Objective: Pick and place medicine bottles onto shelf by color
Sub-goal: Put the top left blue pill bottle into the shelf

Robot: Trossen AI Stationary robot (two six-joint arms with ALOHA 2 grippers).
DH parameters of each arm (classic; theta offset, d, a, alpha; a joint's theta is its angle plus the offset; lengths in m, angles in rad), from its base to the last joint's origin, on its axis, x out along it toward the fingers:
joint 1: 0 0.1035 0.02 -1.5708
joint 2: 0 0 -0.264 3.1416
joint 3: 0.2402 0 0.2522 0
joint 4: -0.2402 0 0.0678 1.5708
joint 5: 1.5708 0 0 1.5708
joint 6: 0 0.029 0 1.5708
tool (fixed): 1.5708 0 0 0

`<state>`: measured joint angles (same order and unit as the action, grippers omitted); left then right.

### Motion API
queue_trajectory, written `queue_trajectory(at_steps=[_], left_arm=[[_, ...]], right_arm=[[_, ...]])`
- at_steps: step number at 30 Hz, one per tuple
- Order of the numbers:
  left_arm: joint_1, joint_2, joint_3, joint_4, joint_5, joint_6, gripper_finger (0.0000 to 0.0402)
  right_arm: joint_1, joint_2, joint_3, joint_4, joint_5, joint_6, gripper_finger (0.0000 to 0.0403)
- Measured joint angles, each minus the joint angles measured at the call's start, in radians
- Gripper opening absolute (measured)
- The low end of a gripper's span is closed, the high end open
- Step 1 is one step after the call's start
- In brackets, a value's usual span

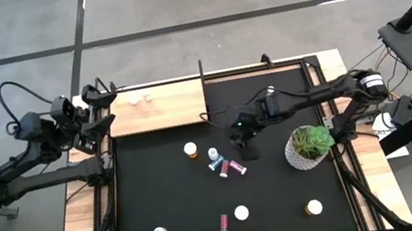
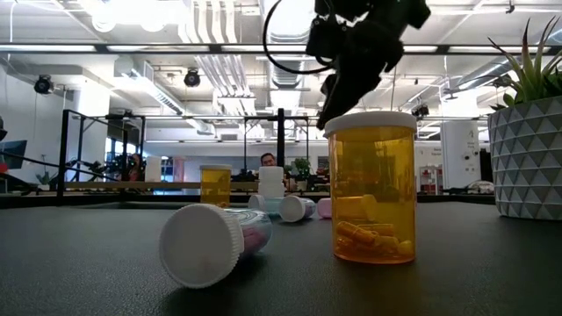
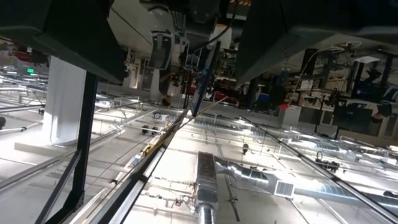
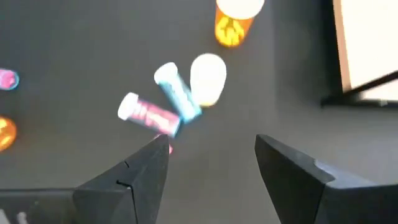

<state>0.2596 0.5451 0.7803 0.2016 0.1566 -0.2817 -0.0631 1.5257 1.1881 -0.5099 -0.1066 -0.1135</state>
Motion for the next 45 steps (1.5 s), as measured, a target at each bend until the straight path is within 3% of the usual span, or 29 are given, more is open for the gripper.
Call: queue_trajectory(at_steps=[6,12,20,45], left_arm=[[0.0,0.001,0.0,-0.001,0.0,-0.001,0.029],[0.0,0.001,0.0,-0.001,0.0,-0.001,0.029],[0.0,0.0,0.0,-0.001,0.0,-0.003,0.029],[0.0,0.001,0.0,-0.003,0.0,-0.003,0.029]], right_arm=[[0.011,0.028,-0.045,0.054,-0.106,-0.269,0.0228],[0.036,0.078,-0.013,0.057,-0.112,-0.434,0.0228],[0.044,0.171,0.034,0.05,-0.185,-0.466,0.0228],[0.074,0.332,0.114,0.096,-0.182,-0.662,0.0225]])
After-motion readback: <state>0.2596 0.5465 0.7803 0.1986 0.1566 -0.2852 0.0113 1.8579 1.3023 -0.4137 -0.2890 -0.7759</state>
